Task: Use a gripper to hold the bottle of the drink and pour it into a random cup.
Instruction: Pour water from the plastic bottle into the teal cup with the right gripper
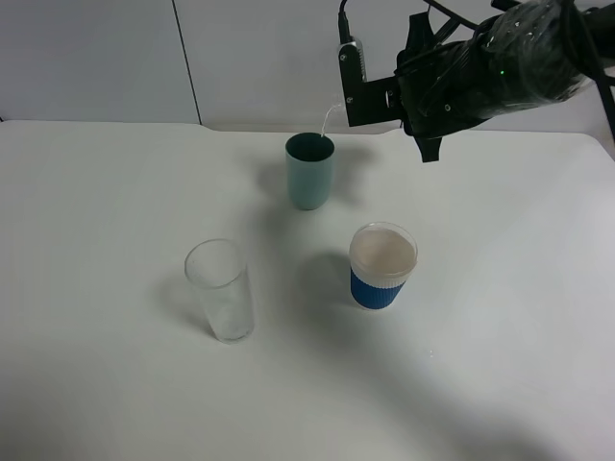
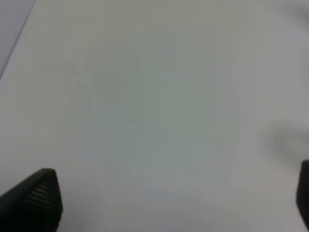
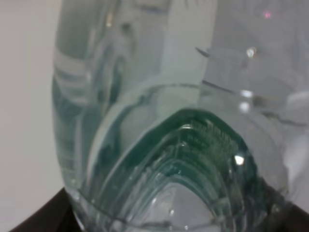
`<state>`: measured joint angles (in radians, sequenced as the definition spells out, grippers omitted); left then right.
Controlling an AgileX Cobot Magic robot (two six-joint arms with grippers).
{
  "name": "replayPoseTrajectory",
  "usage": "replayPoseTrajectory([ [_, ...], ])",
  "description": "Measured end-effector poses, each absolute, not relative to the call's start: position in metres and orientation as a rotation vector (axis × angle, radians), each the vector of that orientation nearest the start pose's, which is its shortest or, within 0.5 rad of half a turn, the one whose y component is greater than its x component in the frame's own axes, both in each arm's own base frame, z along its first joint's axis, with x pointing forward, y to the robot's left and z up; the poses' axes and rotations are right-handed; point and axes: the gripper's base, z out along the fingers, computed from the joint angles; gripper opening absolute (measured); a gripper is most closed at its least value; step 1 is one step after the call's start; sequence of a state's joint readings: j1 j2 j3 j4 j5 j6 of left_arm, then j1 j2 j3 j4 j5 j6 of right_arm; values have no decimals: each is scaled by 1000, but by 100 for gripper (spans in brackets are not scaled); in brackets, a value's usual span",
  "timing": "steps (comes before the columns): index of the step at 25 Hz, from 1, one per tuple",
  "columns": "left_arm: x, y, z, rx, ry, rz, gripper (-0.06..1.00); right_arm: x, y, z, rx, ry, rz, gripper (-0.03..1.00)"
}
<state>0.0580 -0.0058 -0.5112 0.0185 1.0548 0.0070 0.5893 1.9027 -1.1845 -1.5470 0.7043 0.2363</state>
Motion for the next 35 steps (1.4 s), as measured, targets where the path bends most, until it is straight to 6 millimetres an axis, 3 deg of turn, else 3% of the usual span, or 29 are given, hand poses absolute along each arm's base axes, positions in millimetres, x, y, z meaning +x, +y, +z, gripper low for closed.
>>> replayPoseTrajectory([
  [35,-7,1,281,-52,2021,63,98,364,175,206,-1626,1607,-1187,53],
])
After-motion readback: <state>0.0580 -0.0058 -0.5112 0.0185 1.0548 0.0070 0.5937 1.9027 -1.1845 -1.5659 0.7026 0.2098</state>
